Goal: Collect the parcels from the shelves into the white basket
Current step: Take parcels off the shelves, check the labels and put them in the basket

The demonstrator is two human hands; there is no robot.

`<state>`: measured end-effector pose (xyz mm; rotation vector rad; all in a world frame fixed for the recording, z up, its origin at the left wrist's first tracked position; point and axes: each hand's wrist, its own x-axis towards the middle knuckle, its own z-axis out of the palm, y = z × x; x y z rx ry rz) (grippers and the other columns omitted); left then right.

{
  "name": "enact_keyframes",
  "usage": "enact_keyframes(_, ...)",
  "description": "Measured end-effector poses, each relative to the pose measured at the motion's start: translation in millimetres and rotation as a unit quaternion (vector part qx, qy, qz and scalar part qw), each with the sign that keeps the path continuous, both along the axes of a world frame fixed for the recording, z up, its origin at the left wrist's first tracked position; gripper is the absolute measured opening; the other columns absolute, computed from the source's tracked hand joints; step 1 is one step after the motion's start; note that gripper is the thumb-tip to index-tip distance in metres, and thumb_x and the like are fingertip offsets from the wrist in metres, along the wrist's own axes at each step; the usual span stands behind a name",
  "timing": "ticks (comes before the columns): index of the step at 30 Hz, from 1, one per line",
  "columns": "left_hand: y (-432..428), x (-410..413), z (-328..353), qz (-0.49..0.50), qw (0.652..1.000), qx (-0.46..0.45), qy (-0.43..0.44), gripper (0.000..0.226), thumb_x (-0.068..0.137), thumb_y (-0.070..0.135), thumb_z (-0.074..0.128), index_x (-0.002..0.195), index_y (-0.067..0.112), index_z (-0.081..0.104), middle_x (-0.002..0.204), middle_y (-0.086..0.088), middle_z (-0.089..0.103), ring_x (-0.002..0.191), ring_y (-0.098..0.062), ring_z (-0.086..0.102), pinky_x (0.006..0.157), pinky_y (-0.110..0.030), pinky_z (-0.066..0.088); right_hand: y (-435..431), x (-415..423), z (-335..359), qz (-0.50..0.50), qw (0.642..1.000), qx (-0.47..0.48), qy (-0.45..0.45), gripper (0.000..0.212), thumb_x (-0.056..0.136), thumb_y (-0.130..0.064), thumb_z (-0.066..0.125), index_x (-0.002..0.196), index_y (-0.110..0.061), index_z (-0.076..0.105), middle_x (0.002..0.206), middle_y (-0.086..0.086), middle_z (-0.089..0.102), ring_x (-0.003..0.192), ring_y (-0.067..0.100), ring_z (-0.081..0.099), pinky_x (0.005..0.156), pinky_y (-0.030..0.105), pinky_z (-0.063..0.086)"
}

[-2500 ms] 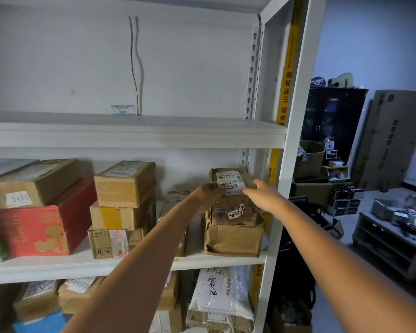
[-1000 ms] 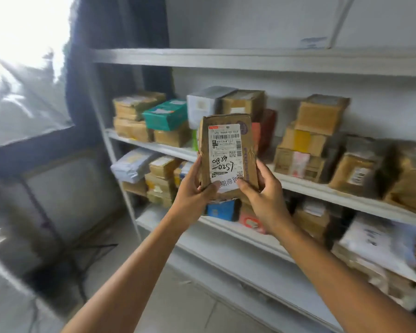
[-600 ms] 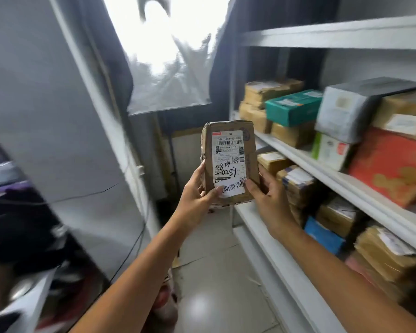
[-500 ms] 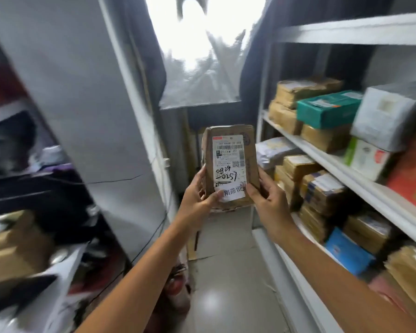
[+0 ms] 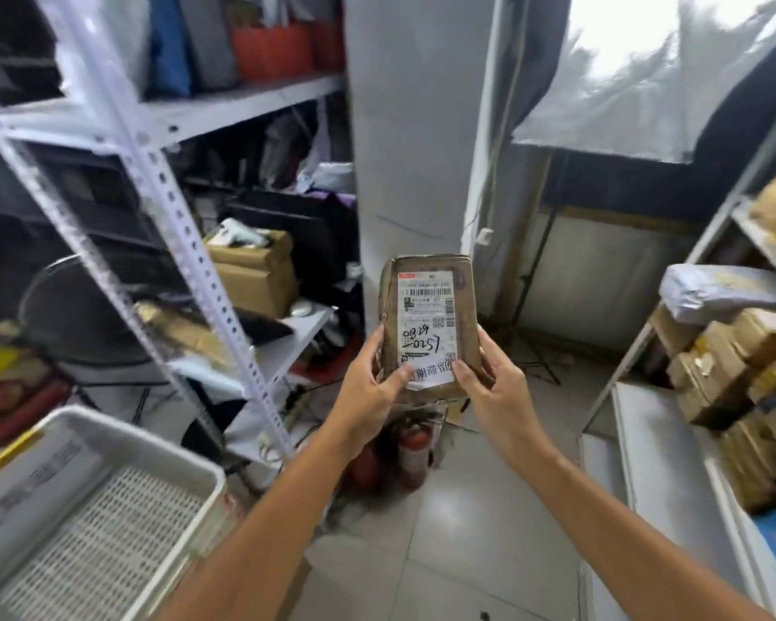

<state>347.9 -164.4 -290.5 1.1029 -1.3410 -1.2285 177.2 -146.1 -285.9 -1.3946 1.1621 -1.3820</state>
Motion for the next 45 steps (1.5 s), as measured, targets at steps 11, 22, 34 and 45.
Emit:
enact_keyframes(11, 103.2, 73.2, -64.9, 0.232, 0.968, 0.098, -0.010, 0.066, 0.089, 0.009, 0.065, 0.146, 0.027, 0.036, 0.128, 0.007, 0.061, 0.115, -0.007, 0.059, 0.097, -0.036, 0.051, 29.4, 82.6, -67.4, 0.208, 0.976, 0.054, 0.027, 0.050, 0.093, -0.007, 0.059, 0.129, -0.041, 0.052, 0.120, -0.016, 0.066, 0.112, 0.005, 0.062, 0.095, 0.036, 0.054)
enact_keyframes(22, 157.9, 193.0, -100.3, 0.398, 0.907, 0.123, 0.052, 0.062, 0.090, 0.007, 0.064, 0.137, 0.039, 0.042, 0.118, 0.016, 0.066, 0.107, -0.002, 0.063, 0.078, -0.022, 0.055, 19.2, 236.1, -107.1, 0.396, 0.911, 0.096, 0.067, 0.044, 0.092, -0.010, 0.061, 0.124, -0.041, 0.056, 0.115, -0.016, 0.068, 0.108, 0.004, 0.063, 0.095, 0.037, 0.053)
enact_keyframes(34, 116.5, 421.4, -166.8, 0.484, 0.861, 0.154, 0.032, 0.058, 0.090, 0.008, 0.063, 0.136, 0.035, 0.042, 0.124, 0.009, 0.063, 0.112, -0.008, 0.061, 0.091, -0.031, 0.053, -41.8, 491.3, -169.4, 0.495, 0.848, 0.148, 0.117, 0.049, 0.094, -0.012, 0.059, 0.119, -0.053, 0.049, 0.117, -0.020, 0.066, 0.108, -0.001, 0.062, 0.091, 0.027, 0.051)
enact_keyframes(45, 54.3, 578.0, -334.5, 0.561, 0.791, 0.226, 0.088, 0.067, 0.090, 0.002, 0.060, 0.144, 0.033, 0.035, 0.126, 0.007, 0.063, 0.113, -0.012, 0.061, 0.094, -0.038, 0.053, -118.2, 681.0, -336.1, 0.563, 0.780, 0.215, 0.170, 0.050, 0.092, -0.005, 0.060, 0.119, -0.046, 0.050, 0.109, -0.022, 0.067, 0.099, -0.004, 0.064, 0.074, 0.012, 0.052)
